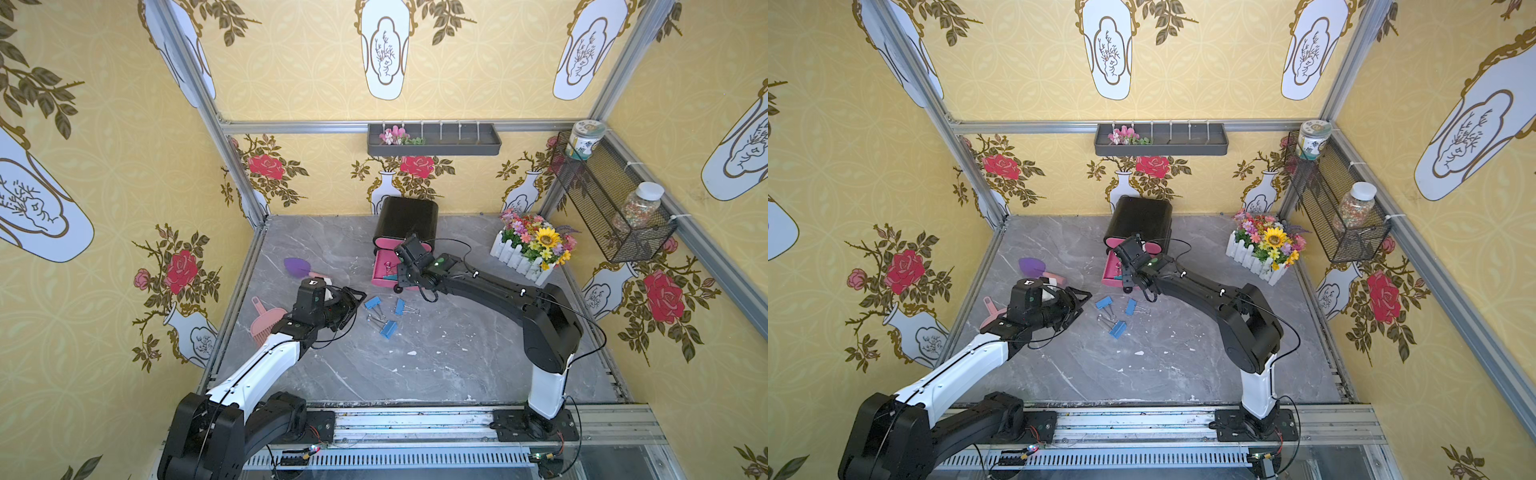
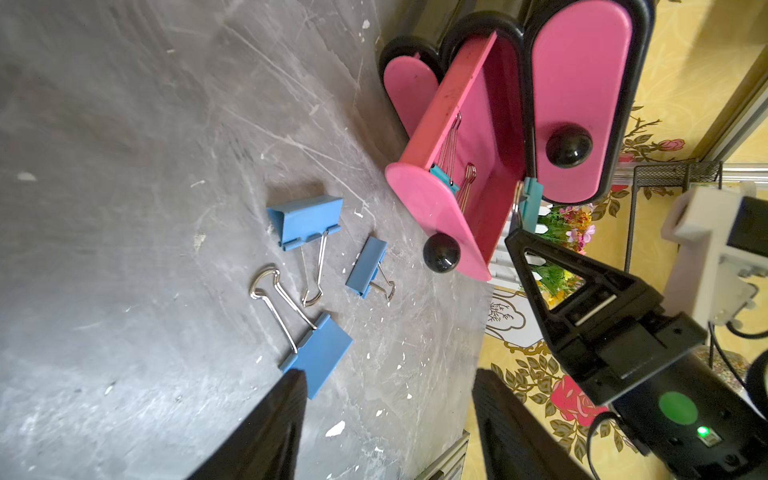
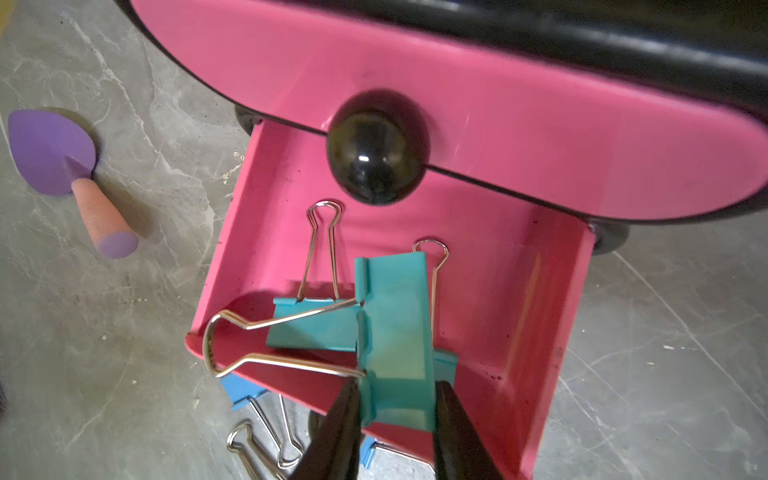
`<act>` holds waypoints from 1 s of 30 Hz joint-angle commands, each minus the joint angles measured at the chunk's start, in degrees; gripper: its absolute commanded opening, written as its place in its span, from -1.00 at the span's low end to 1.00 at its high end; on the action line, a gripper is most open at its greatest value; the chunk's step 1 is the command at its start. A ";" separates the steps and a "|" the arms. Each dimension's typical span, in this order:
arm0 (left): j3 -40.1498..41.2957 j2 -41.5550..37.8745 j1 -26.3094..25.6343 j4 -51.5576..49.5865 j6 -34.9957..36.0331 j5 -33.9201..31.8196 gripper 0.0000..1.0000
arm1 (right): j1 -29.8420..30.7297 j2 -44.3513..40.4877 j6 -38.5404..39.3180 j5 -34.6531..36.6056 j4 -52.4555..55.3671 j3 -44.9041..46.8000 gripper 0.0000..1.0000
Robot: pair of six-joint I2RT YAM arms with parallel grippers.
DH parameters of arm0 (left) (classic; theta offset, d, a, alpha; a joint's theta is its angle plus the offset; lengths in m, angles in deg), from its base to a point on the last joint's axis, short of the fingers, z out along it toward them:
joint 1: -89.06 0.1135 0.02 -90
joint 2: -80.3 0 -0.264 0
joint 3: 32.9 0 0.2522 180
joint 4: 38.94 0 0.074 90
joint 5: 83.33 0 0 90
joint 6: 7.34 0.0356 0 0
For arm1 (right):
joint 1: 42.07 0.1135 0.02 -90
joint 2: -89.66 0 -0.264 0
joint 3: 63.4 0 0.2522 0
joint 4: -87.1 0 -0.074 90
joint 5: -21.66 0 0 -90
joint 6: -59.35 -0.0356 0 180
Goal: Put the binder clips in the drawer according to color
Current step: Place the binder clip in the drawer.
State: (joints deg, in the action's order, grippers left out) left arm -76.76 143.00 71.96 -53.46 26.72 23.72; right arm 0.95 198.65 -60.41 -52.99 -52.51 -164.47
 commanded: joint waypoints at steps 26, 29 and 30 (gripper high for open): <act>-2.30 6.61 -2.45 4.17 0.24 1.28 0.11 | -0.53 -15.56 -2.31 -0.59 -5.48 12.21 -0.14; -2.73 9.79 -3.02 6.61 -0.28 1.73 0.03 | -0.75 -21.58 -1.97 -0.34 -3.69 16.39 -0.14; -3.21 11.08 -3.20 7.34 -0.31 1.92 0.02 | -0.82 -23.62 -1.94 -0.31 -3.15 17.78 -0.13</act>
State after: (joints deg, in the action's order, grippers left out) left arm -79.32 151.80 69.11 -49.72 26.68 24.64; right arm 0.25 178.83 -62.35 -53.40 -56.36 -149.08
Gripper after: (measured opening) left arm 0.516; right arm 0.430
